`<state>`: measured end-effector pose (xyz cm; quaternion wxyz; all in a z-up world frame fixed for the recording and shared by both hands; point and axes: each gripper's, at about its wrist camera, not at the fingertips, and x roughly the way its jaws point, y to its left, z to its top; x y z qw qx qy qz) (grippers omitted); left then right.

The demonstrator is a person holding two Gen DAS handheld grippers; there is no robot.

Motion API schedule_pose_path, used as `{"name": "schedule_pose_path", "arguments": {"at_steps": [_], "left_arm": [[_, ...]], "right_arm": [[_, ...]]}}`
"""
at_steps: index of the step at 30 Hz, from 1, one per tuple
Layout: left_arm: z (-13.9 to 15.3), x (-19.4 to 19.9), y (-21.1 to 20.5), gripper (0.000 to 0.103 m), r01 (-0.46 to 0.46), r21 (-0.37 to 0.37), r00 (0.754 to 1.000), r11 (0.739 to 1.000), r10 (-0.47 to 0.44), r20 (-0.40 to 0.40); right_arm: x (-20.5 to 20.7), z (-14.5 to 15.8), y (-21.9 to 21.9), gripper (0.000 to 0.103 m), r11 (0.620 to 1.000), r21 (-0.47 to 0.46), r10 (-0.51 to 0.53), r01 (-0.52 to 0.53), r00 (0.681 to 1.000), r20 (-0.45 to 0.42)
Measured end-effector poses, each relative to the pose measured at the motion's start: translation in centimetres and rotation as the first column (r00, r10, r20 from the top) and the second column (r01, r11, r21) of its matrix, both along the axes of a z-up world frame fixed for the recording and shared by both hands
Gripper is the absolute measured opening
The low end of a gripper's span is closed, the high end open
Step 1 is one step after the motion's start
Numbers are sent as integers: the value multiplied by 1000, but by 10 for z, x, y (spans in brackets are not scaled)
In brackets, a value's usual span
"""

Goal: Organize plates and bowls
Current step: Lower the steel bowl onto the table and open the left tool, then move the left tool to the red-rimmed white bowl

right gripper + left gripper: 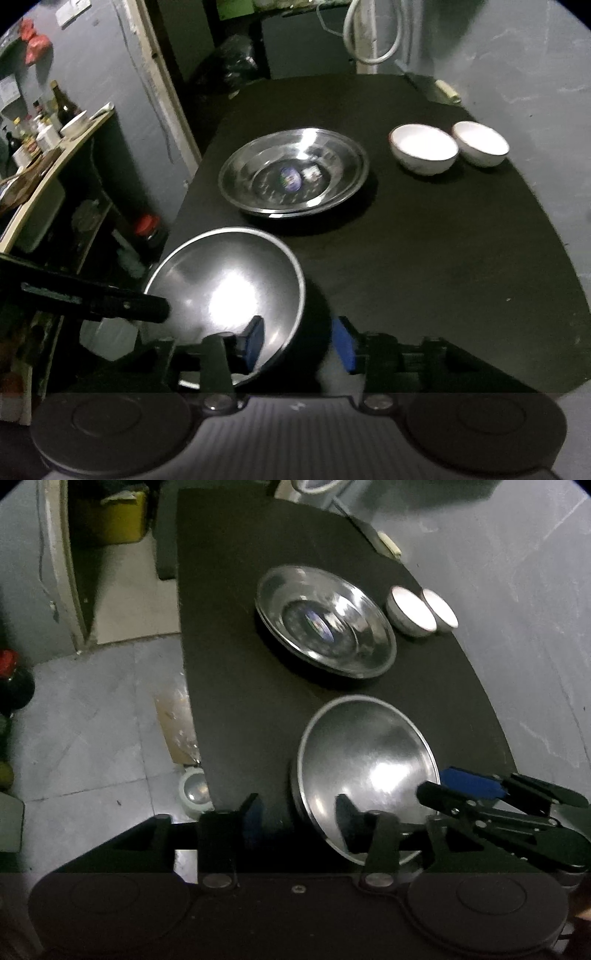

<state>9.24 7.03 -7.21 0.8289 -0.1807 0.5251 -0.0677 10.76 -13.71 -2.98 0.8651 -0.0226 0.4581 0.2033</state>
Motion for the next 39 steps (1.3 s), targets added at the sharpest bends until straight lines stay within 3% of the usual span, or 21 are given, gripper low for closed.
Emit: {"name": "schedule_pose_path", "arguments": {"at_steps": [4, 6, 8, 10, 18, 26, 30, 39], "left_arm": [[11, -1, 8, 75, -42, 16, 998, 999, 41, 52], [19, 1, 8, 96, -59, 34, 994, 998, 56, 93], [25, 4, 3, 102, -63, 68, 990, 996, 53, 131], [30, 12, -5, 102, -46, 106, 988, 993, 29, 154], [36, 57, -44, 102, -15, 167, 973, 986, -25, 231], [48, 140, -94, 102, -42, 259, 961, 965, -32, 274], [45, 194, -120, 102, -83, 330, 971, 940, 2, 238], [14, 285, -154, 102, 21, 415, 985, 909, -89, 146]], "right_arm": [[1, 4, -9, 75, 1000, 13, -29, 29, 999, 28], [1, 6, -14, 91, 999, 17, -48, 47, 998, 44], [2, 6, -21, 97, 997, 31, -68, 66, 996, 56], [5, 5, -29, 103, 995, 49, -89, 86, 994, 62], [30, -2, -75, 103, 975, 123, -199, 186, 975, 100], [102, -7, -130, 103, 938, 213, -306, 274, 942, 137], [145, -19, -146, 103, 918, 241, -352, 315, 927, 126], [206, -49, -150, 103, 891, 303, -364, 337, 930, 38]]}}
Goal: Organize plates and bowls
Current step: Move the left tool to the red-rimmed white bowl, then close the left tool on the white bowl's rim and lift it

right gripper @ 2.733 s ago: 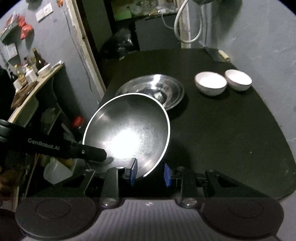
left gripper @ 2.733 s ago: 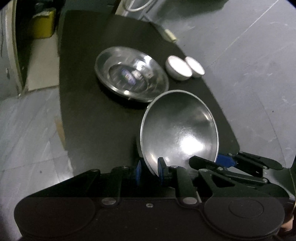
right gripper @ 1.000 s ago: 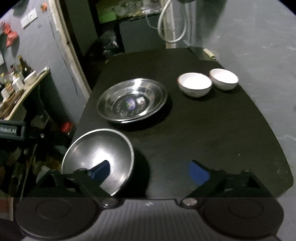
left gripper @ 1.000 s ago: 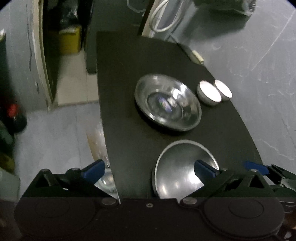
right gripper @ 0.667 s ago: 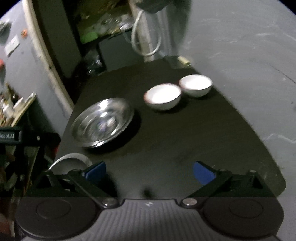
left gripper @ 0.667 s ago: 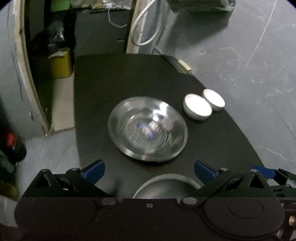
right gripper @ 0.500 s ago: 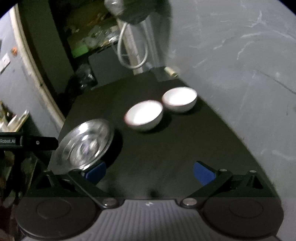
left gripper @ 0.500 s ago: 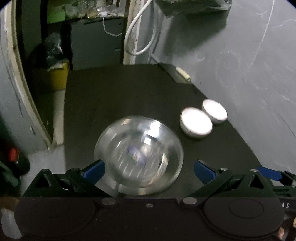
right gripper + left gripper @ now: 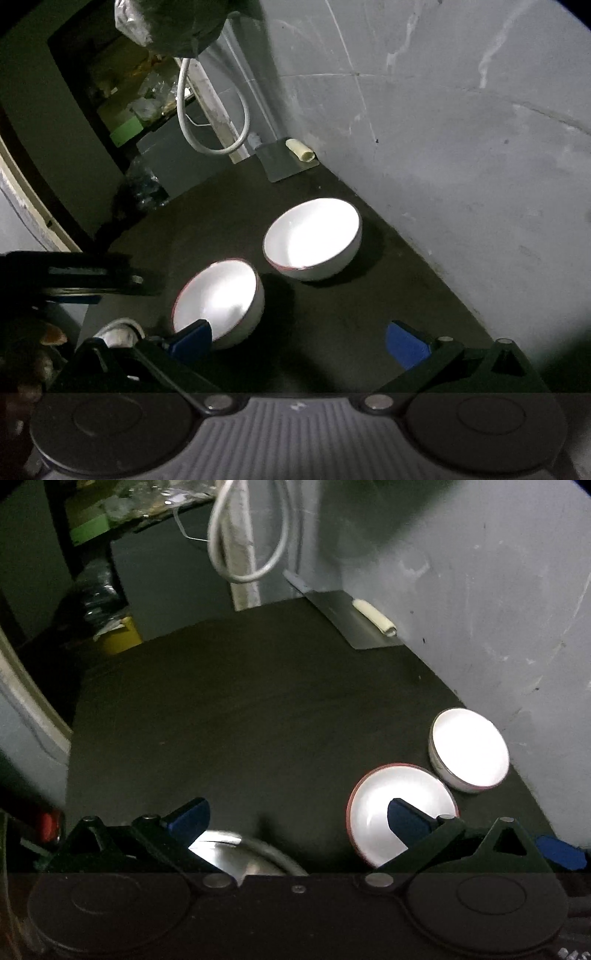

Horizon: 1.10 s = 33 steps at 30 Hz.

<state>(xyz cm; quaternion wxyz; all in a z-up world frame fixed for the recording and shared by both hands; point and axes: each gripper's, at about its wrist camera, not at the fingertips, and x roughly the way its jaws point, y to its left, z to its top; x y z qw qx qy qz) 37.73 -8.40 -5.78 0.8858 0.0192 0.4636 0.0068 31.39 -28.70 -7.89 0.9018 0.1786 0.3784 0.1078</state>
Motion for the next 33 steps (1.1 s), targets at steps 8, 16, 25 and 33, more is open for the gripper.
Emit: {"name": "schedule_pose_path", "arguments": {"at_steps": [8, 16, 25, 33], "left_arm": [[-19, 21, -5, 85, 16, -66, 994, 998, -23, -109], [-28, 24, -4, 37, -1, -164, 982, 986, -31, -188], [-32, 21, -7, 17, -37, -225, 979, 974, -10, -202], [-32, 13, -5, 15, -38, -242, 980, 969, -12, -200]], "right_arm": [[19, -9, 8, 80, 995, 36, 91, -91, 996, -16], [32, -17, 17, 61, 990, 70, 128, -125, 991, -41], [36, -17, 27, 40, 978, 89, 192, -186, 980, -60], [30, -17, 23, 32, 978, 105, 189, -182, 981, -52]]}}
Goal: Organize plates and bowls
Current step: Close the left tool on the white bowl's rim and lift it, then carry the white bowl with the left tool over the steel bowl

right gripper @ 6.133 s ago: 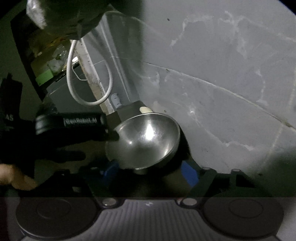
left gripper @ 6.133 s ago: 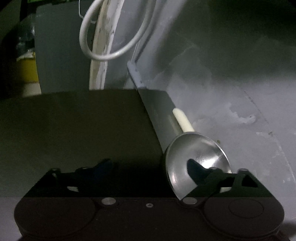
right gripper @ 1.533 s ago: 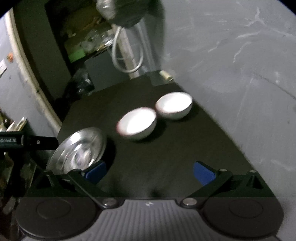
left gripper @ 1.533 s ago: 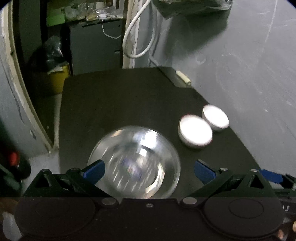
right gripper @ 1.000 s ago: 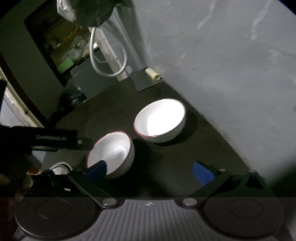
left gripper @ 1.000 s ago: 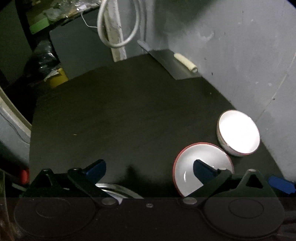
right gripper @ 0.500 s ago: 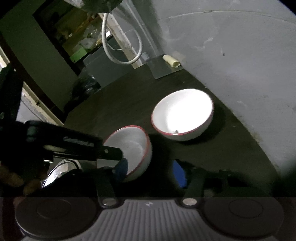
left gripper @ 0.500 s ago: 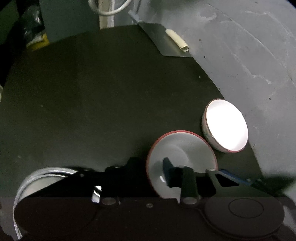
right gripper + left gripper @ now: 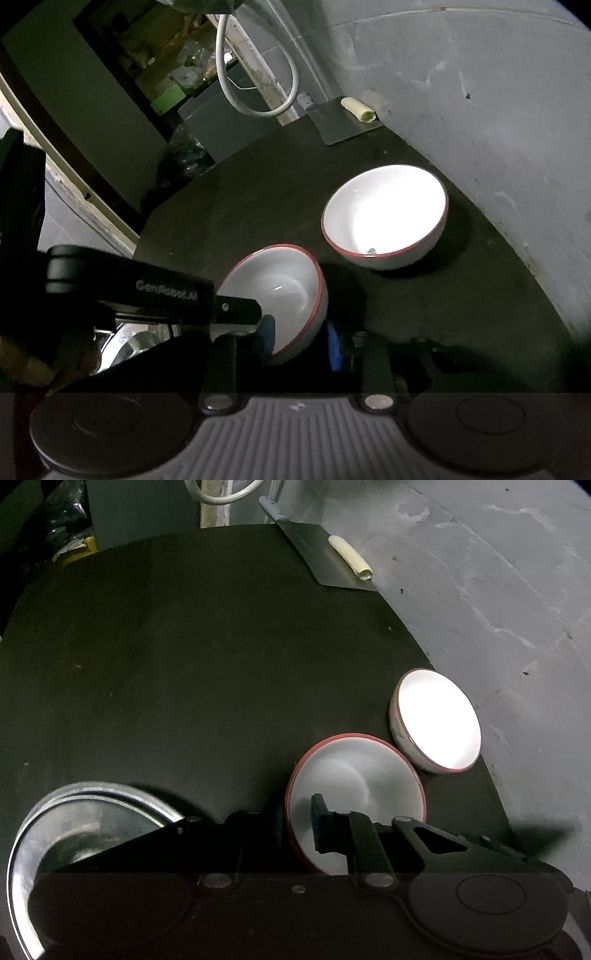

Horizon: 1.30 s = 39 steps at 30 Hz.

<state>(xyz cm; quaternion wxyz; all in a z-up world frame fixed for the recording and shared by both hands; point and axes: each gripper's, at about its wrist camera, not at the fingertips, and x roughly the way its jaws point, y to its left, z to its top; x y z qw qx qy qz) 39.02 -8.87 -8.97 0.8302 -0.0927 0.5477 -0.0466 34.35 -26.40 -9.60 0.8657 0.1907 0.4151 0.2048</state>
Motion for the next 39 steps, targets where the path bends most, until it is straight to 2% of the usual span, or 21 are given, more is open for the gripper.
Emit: {"name": "schedule_pose_path", "arguments": {"at_steps": [10, 19, 25, 31, 39], "left_arm": [[26, -34, -1, 15, 15, -105, 992, 994, -1, 125], [59, -66, -5, 15, 58, -148, 966, 987, -18, 257], [76, -91, 2, 15, 76, -166, 954, 983, -24, 298], [83, -115, 17, 15, 63, -209, 950, 976, 5, 311], [92, -154, 47, 15, 33, -254, 939, 967, 57, 339]], "right_arm": [[-29, 19, -22, 32, 999, 39, -17, 13, 994, 106], [-58, 51, -28, 32, 1000, 16, -23, 20, 984, 178], [-82, 72, -23, 32, 1000, -8, 5, -4, 978, 209], [-105, 86, -11, 32, 999, -40, 43, -36, 980, 197], [-134, 102, 17, 32, 982, -124, 162, -139, 967, 198]]}}
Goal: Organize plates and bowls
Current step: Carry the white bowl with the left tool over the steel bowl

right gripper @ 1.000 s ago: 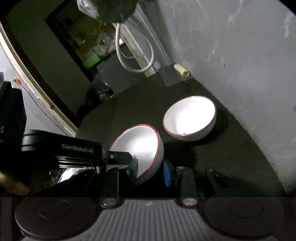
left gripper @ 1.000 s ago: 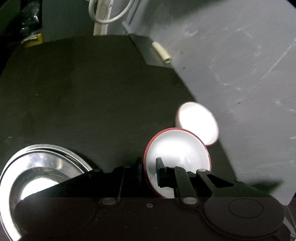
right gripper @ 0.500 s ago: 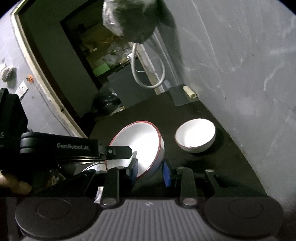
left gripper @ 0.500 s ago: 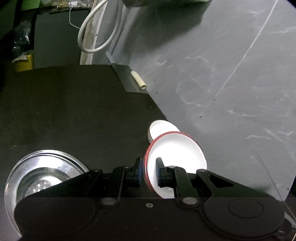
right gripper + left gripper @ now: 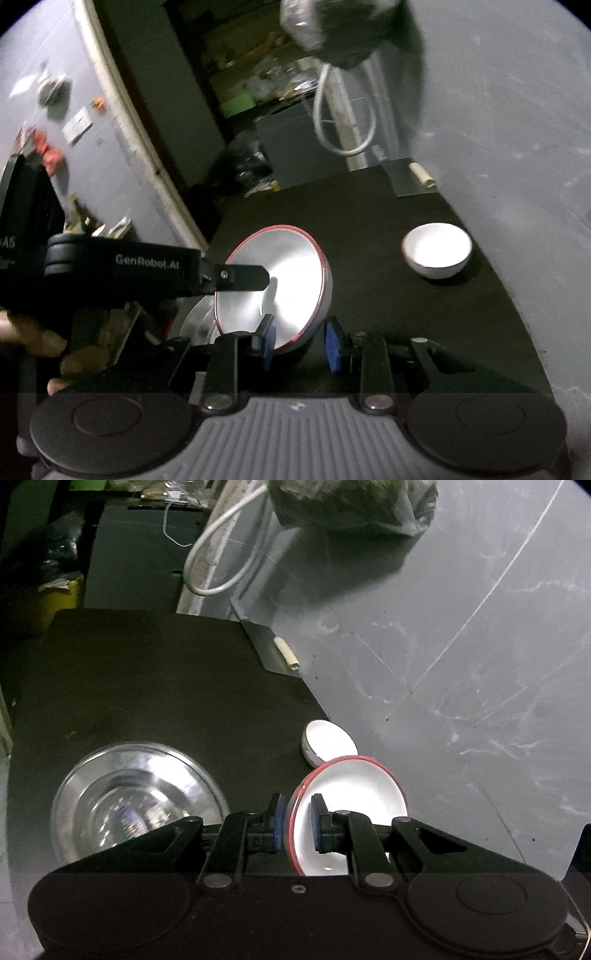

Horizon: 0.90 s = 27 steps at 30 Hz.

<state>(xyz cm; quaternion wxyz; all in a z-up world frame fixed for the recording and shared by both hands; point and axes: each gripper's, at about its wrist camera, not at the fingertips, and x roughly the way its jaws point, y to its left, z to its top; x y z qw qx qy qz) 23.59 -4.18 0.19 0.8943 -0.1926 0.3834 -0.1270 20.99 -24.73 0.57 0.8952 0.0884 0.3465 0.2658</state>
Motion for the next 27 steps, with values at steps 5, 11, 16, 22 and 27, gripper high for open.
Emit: {"name": "schedule_pose_path", "arguments": {"at_steps": [5, 11, 16, 22, 27], "left_arm": [[-1, -29, 23, 16, -46, -34, 999, 998, 47, 7], [-15, -59, 50, 16, -113, -74, 993, 991, 111, -42], [-23, -81, 66, 16, -137, -82, 989, 987, 132, -64], [-35, -104, 77, 17, -153, -72, 984, 986, 145, -102], [-43, -111, 88, 17, -172, -80, 977, 982, 160, -141]], "right_arm": [[-18, 4, 26, 32, 992, -68, 102, -103, 995, -19], [-41, 4, 56, 32, 966, -131, 217, -223, 974, -58], [-52, -4, 77, 32, 941, -164, 280, -297, 953, -119], [-63, -9, 97, 32, 907, -206, 340, -368, 927, -158], [-63, -12, 106, 32, 887, -214, 373, -408, 909, -187]]}}
